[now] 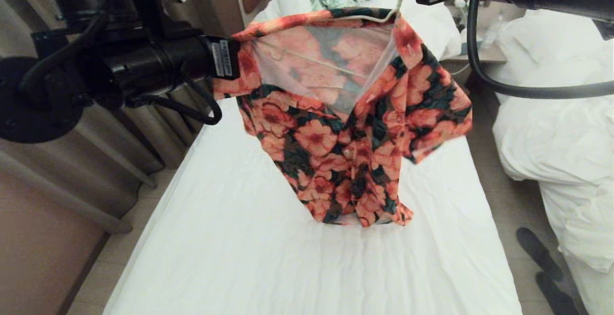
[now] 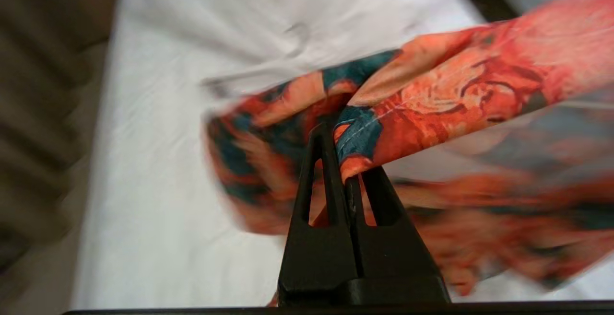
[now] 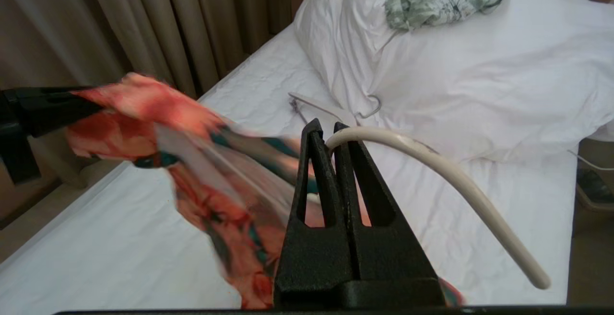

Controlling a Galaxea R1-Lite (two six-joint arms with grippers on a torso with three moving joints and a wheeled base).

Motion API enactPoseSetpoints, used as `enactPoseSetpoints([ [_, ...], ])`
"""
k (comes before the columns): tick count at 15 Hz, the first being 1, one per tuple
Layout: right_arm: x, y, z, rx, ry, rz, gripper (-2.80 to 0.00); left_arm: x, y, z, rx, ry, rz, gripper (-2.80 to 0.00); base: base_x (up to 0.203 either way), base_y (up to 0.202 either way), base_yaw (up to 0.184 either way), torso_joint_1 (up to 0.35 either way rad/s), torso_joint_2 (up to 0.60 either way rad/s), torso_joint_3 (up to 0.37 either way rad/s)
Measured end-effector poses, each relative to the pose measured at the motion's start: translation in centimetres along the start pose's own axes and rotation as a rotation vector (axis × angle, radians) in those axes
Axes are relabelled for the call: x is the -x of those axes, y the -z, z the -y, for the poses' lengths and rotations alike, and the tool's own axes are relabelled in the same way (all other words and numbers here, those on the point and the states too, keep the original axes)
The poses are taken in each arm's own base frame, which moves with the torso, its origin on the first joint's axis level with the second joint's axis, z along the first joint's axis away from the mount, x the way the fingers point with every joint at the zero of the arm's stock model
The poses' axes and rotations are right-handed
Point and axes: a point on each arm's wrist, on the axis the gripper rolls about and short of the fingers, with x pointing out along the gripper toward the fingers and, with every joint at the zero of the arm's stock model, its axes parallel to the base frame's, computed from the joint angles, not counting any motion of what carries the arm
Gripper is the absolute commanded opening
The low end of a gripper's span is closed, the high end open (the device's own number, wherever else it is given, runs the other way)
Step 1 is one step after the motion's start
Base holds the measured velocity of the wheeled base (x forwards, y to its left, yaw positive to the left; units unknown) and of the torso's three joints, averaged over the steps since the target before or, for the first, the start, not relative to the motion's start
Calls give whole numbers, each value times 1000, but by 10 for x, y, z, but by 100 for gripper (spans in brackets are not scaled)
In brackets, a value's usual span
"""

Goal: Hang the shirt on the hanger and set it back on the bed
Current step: Take the clothes hanger out of the clothes

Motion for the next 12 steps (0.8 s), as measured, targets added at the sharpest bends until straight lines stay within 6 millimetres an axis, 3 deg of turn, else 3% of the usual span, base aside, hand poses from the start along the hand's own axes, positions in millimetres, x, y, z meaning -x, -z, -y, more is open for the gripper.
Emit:
enactPoseSetpoints([
  [4, -1, 6, 0, 6, 2, -22, -280, -8, 15, -10, 45, -36, -49, -280, 0, 0, 0, 0, 0, 0],
  [8, -3, 14, 0, 14, 5, -46, -280, -14, 11, -28, 77, -48, -25, -280, 0, 0, 0, 0, 0, 0],
  [11, -9, 20, 1, 20, 16, -59, -280, -18, 24, -28, 98, -43, -65, -280, 0, 0, 0, 0, 0, 0],
  [12, -12, 23, 3, 22, 21, -65, -280, -20, 31, -27, 115, -43, -88, 0, 0, 0, 0, 0, 0, 0],
])
